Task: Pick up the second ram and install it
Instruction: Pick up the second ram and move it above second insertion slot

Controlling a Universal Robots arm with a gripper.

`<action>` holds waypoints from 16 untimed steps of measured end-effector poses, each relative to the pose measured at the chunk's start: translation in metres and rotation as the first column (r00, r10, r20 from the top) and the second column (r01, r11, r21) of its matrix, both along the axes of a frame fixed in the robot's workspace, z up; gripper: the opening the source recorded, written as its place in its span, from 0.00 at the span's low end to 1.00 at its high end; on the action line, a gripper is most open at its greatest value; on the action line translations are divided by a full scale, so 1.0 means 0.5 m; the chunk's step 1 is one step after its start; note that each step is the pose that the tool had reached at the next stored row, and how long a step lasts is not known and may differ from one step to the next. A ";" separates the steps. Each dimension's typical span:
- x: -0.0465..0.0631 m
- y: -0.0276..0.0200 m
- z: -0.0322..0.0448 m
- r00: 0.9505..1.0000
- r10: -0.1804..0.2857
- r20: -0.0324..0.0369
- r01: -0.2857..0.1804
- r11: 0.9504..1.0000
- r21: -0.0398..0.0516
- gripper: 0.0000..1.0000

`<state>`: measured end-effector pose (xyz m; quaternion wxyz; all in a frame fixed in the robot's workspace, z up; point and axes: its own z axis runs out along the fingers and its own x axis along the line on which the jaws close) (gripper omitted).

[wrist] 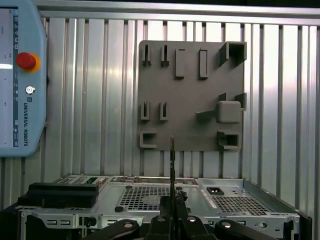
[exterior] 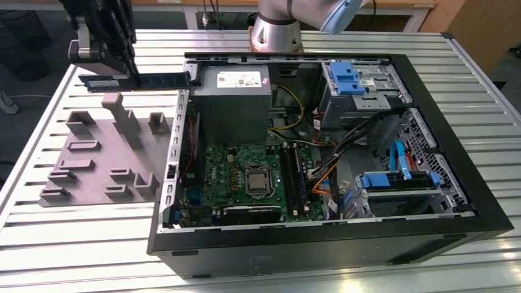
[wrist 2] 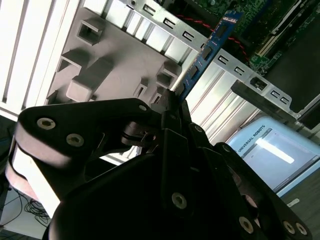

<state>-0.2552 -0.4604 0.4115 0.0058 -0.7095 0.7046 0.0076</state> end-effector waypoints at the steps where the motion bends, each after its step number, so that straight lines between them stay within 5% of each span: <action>1: 0.002 0.0000 0.000 1.000 0.000 0.000 0.000 1.000 0.000 0.14; 16: 0.030 0.0000 0.000 1.000 0.000 0.000 0.000 1.000 0.000 0.14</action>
